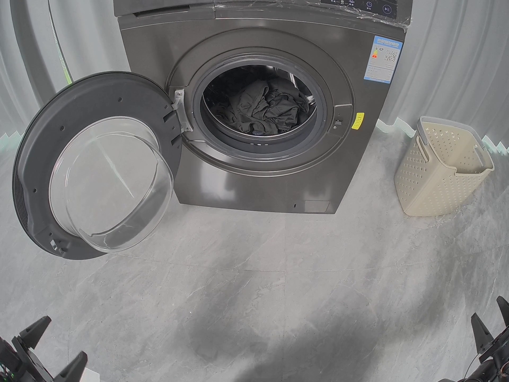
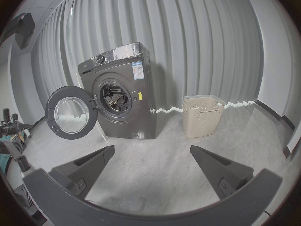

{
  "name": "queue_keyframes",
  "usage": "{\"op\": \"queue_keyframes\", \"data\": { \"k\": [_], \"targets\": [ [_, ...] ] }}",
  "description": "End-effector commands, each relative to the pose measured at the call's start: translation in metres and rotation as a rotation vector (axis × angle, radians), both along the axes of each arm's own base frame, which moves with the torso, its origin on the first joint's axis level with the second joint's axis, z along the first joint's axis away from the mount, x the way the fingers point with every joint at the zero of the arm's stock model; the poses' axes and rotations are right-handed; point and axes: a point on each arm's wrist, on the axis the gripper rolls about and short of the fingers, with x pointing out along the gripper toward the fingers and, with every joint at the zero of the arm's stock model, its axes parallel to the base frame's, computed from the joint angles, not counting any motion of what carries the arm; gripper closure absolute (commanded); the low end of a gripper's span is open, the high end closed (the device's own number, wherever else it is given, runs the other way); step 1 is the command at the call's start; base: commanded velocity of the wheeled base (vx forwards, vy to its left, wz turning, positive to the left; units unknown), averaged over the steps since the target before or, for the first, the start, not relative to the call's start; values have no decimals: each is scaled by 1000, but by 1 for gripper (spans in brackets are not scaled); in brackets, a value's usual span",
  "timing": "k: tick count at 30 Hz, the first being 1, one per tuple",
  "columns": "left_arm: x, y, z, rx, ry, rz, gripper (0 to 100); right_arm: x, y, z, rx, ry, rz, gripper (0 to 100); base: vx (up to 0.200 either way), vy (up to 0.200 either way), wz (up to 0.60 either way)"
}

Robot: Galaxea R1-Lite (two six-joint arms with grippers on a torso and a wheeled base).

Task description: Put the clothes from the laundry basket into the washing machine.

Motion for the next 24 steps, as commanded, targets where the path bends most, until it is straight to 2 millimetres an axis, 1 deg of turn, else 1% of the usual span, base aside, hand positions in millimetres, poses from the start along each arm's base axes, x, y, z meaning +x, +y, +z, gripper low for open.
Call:
{"op": "queue_keyframes", "data": {
  "k": [1,4,6,8,10,14,16,18,21,24],
  "targets": [
    [-15,-3,-17,7,-77,21,0,-1,-1,-4,-3,-9,-72,0,0,0,0],
    [-15,-1,-17,31,-88,83,0,-1,-2,-4,2,-17,-81,0,0,0,0],
    [-14,2,-18,75,-84,220,0,-1,-2,-4,-26,-14,-120,0,0,0,0],
    [-14,3,-18,83,-84,277,0,-1,-2,-4,-39,-5,-134,0,0,0,0],
    [-14,3,-18,89,-84,282,0,-1,-2,-4,-44,-3,-144,0,0,0,0],
    [-14,3,-19,125,-81,291,0,-5,1,-5,-95,-37,-240,0,0,0,0],
    [-14,4,-24,148,-33,338,0,-10,2,-6,-124,-97,-212,0,0,0,0],
    [-14,6,-25,138,-10,377,0,-10,2,-6,-123,-100,-194,0,0,0,0],
    [-14,6,-24,123,-25,380,0,-9,2,-7,-120,-95,-200,0,0,0,0],
    [-14,5,-24,126,-27,374,0,-9,3,-7,-117,-94,-186,0,0,200,0]
  ]
}}
